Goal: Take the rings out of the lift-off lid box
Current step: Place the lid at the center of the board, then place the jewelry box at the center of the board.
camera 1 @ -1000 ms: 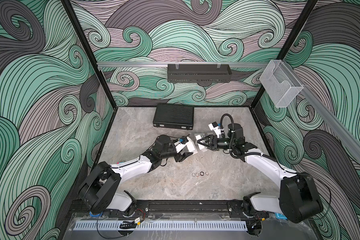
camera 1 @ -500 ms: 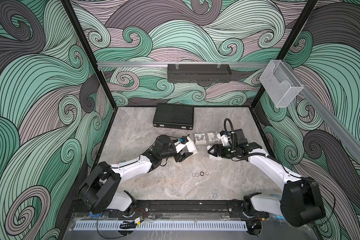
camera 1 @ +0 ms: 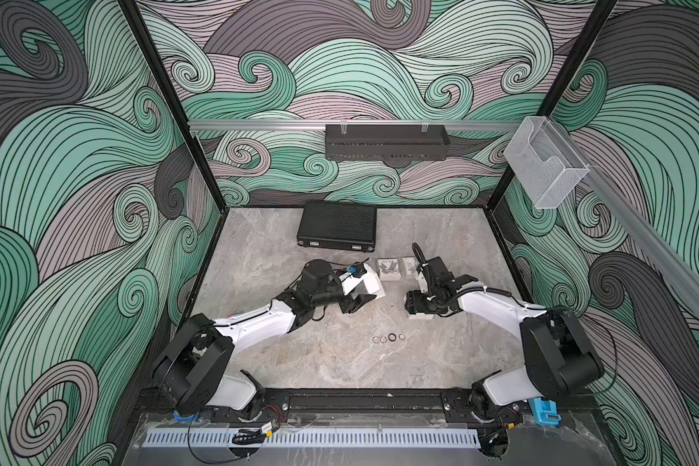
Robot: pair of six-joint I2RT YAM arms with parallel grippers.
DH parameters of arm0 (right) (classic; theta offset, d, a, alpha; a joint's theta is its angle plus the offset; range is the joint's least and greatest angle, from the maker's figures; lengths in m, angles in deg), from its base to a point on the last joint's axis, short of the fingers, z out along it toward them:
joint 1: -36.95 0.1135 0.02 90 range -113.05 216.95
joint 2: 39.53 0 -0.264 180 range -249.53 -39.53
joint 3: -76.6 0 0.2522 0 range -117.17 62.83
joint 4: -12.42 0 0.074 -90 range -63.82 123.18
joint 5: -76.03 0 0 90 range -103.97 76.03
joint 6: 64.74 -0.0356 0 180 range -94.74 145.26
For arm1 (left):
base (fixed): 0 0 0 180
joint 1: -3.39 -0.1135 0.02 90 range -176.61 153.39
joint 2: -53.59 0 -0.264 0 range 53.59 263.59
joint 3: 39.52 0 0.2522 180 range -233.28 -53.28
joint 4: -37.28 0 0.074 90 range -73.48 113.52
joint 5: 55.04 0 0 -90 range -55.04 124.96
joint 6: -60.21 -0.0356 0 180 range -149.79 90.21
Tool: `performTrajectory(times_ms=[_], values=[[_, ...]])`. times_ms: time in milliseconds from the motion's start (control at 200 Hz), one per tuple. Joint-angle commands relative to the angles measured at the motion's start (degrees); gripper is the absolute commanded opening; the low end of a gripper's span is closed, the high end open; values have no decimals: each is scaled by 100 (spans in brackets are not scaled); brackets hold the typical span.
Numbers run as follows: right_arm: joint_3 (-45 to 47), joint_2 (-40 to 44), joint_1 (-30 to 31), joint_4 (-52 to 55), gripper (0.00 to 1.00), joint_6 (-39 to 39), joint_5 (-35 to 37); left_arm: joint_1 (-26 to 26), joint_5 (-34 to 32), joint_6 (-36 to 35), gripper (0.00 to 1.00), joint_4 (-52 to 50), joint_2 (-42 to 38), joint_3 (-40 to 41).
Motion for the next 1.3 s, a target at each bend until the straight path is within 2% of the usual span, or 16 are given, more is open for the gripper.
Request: performTrajectory(times_ms=[0, 260, 446, 561, 706, 941, 1101, 1297], values=[[-142, -185, 163, -53, 75, -160, 671, 45, 123, 63, 65, -50, -54, -215], [-275, -454, 356, -10, 85, -158, 837, 45, 110, 51, 65, -65, -94, -180], [-404, 34, 356, 407, 99, -8, 829, 45, 93, 51, 65, -68, -130, -162], [-500, 699, 356, 689, 100, 189, 564, 45, 97, 34, 65, -82, -162, -162], [-714, 1660, 326, 1016, 100, 449, -3, 45, 96, 33, 65, -103, -176, -180], [-1197, 2288, 268, 846, 100, 519, -2149, 45, 158, 55, 65, -95, -115, -232], [-1146, 2257, 309, -84, 86, -35, -3518, 45, 193, 90, 65, -85, -66, -274], [-1327, 1782, 520, -423, 70, -241, -3562, 45, 193, 113, 65, -85, -49, -294]])
